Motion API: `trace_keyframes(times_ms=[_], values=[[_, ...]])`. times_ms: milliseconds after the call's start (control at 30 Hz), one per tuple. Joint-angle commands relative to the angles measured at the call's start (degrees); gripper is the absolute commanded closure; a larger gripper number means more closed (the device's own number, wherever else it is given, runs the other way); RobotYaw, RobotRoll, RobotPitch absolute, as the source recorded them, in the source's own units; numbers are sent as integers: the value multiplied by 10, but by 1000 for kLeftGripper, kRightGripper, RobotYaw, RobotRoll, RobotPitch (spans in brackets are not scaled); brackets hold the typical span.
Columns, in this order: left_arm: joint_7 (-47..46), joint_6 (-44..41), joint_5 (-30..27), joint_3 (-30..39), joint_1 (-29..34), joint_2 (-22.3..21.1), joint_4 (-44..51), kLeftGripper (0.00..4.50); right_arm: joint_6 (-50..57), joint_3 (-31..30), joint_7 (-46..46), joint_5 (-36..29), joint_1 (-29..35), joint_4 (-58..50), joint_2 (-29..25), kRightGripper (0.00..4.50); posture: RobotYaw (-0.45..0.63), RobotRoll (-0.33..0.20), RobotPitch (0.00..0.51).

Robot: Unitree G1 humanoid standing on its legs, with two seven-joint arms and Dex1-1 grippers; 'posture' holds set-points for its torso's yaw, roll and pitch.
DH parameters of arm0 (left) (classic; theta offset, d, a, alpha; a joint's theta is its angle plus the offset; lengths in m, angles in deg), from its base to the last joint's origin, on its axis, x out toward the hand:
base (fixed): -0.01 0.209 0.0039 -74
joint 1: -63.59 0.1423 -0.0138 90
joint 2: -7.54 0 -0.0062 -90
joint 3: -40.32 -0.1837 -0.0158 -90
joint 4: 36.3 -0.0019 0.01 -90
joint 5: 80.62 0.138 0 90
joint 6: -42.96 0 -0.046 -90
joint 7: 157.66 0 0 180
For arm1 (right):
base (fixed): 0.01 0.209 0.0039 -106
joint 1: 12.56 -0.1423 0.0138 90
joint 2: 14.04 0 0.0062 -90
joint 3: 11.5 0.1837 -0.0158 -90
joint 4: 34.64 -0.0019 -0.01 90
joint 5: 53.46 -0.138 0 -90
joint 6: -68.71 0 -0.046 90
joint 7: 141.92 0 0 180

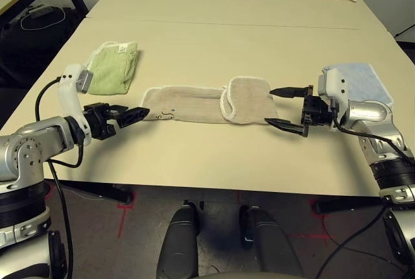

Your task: Fold the towel and set it aside.

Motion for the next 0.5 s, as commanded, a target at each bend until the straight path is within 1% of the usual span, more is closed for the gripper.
trace_keyframes(times_ms=[33,267,500], values=[[-27,-41,-22,32,-11,25,-15,0,5,-6,2,2,10,-9,-1,22,87,0,152],[-62,-107,-47,72,-29,77,-32,0,4,-4,3,3,10,-10,-2,22,82,0,150],[-89,-140,-47,96,-53,115,-57,0,3,-4,4,3,10,-10,-4,22,69,0,144]])
